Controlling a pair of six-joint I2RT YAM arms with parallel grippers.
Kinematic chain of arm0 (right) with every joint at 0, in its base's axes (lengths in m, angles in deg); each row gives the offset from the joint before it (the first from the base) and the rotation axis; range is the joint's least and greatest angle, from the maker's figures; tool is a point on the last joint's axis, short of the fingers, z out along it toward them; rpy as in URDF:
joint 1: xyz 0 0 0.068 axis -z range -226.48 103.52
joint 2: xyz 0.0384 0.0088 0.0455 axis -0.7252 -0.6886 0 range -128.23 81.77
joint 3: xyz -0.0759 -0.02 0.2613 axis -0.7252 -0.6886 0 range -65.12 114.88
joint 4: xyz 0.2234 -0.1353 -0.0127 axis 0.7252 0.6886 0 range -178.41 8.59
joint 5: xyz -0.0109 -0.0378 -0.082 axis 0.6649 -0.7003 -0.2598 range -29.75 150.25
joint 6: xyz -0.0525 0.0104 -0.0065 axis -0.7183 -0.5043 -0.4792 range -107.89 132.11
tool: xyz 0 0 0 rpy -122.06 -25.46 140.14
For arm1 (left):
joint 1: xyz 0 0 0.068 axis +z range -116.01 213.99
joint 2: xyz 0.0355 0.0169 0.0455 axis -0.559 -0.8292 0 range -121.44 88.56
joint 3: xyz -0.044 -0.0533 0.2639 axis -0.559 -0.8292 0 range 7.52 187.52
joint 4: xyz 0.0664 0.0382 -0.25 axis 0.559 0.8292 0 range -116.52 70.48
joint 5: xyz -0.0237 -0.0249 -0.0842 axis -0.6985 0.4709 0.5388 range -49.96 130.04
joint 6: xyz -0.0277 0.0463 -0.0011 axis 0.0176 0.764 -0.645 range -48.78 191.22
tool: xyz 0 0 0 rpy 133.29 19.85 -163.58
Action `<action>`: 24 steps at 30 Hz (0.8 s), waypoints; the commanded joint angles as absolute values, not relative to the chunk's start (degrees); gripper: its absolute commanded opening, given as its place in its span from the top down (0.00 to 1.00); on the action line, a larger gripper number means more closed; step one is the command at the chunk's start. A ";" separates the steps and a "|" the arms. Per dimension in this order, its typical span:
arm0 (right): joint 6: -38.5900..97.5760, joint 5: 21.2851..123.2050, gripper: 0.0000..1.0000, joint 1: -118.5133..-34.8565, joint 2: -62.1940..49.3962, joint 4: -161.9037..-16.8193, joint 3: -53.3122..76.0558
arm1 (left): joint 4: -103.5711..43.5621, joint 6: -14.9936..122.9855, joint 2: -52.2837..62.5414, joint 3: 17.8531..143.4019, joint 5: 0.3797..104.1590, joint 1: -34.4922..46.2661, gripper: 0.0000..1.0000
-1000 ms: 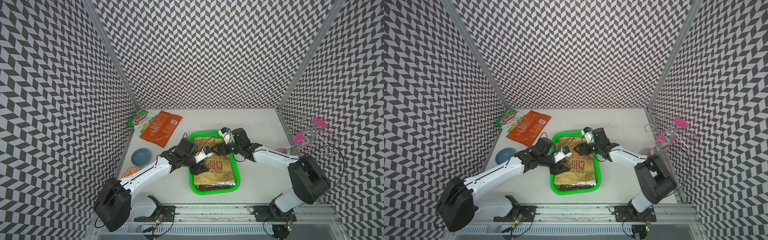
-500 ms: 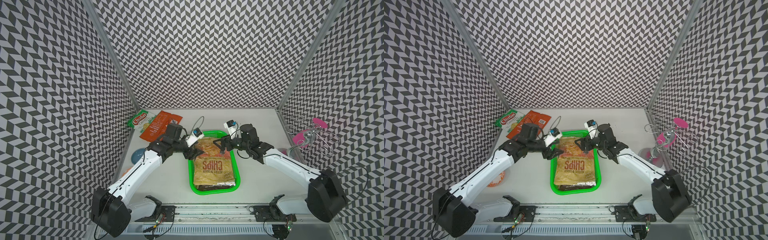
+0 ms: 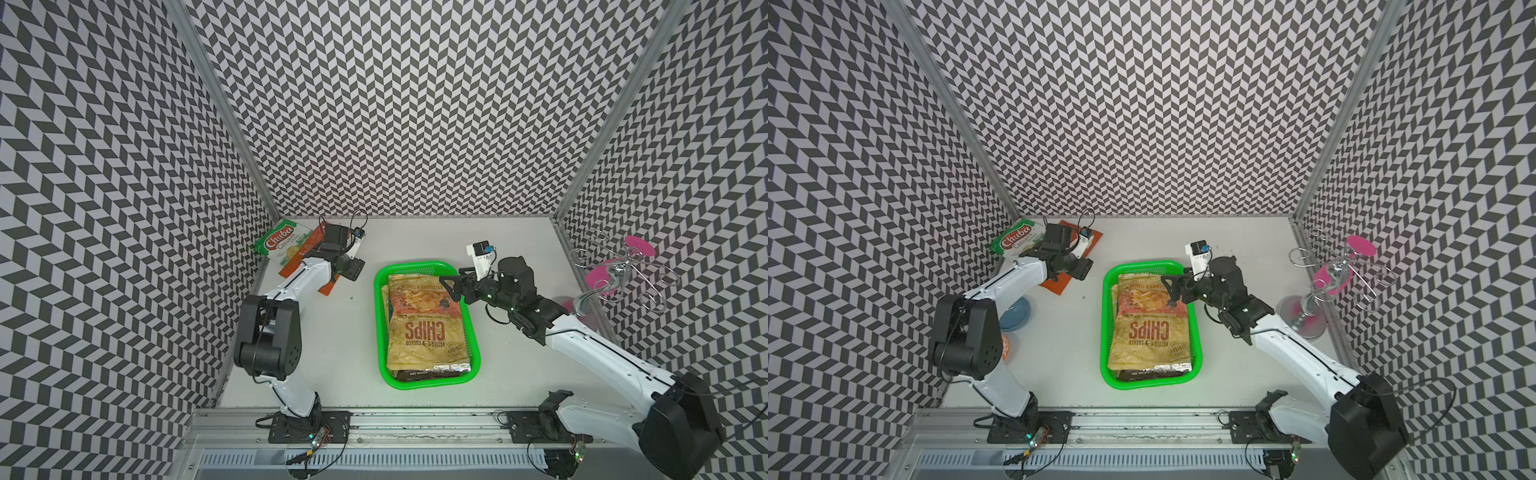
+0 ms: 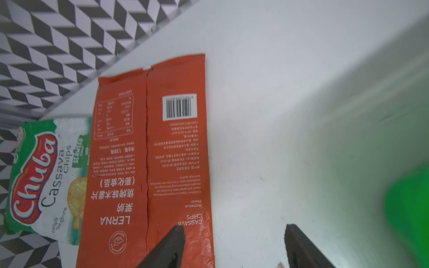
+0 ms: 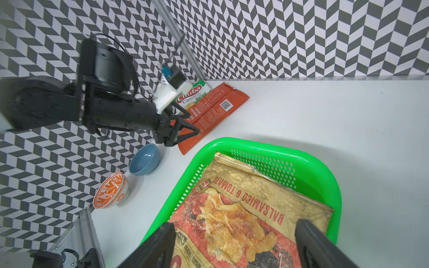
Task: Put the potato chips into the basket
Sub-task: Place the potato chip in the basket, then pick up the potato chip from the center of the board.
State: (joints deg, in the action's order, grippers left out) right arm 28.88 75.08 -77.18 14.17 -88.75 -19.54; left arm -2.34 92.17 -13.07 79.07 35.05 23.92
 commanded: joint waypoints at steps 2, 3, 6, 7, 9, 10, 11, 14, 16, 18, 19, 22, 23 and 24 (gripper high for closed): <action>29.16 74.13 0.16 -77.26 14.48 -89.77 -19.50 | -4.66 92.39 -19.10 83.00 25.14 24.32 0.28; 29.15 74.13 0.16 -77.30 14.52 -89.81 -19.59 | -4.73 92.66 -20.90 83.74 24.25 24.32 0.28; 29.01 74.26 0.16 -77.28 14.56 -89.49 -19.59 | -5.06 92.93 -24.82 85.75 21.94 24.64 0.28; 29.02 74.13 0.16 -77.31 14.67 -89.40 -19.67 | -5.20 92.93 -25.66 86.23 21.41 24.79 0.28; 29.04 74.05 0.16 -77.28 14.87 -89.38 -19.85 | -4.94 92.63 -27.69 87.62 20.33 25.21 0.29; 28.96 74.01 0.16 -77.25 15.01 -89.56 -20.01 | -4.36 92.41 -28.70 88.54 20.10 25.37 0.29; 29.06 73.98 0.16 -77.26 15.09 -89.76 -20.16 | -3.34 92.02 -29.71 89.62 20.25 25.83 0.29; 29.19 73.72 0.17 -77.33 15.15 -89.99 -20.29 | -0.26 90.93 -32.66 92.62 21.64 27.26 0.30; 29.46 73.35 0.17 -77.28 15.30 -90.23 -20.46 | 1.52 90.82 -34.02 93.91 23.15 28.18 0.31; 29.60 72.91 0.17 -77.25 15.54 -90.46 -20.45 | 3.80 90.89 -35.28 95.10 25.43 28.92 0.31; 29.65 72.82 0.17 -77.27 15.65 -90.54 -20.43 | 5.06 90.91 -35.87 95.71 26.96 29.27 0.32; 29.76 72.64 0.18 -77.26 15.85 -90.85 -20.12 | 9.41 90.74 -38.17 98.28 31.34 30.47 0.34; 29.73 72.75 0.18 -77.26 15.91 -90.86 -19.96 | 10.61 90.62 -38.93 99.07 32.44 30.80 0.37; 29.81 72.72 0.18 -77.31 15.85 -90.95 -19.86 | 11.40 90.56 -39.49 99.56 33.22 31.12 0.40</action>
State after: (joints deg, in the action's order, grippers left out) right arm 29.30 73.61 -77.18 14.39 -88.47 -19.97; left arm 3.54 90.99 -35.38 99.20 28.66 29.82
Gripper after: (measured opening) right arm 0.822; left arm 0.622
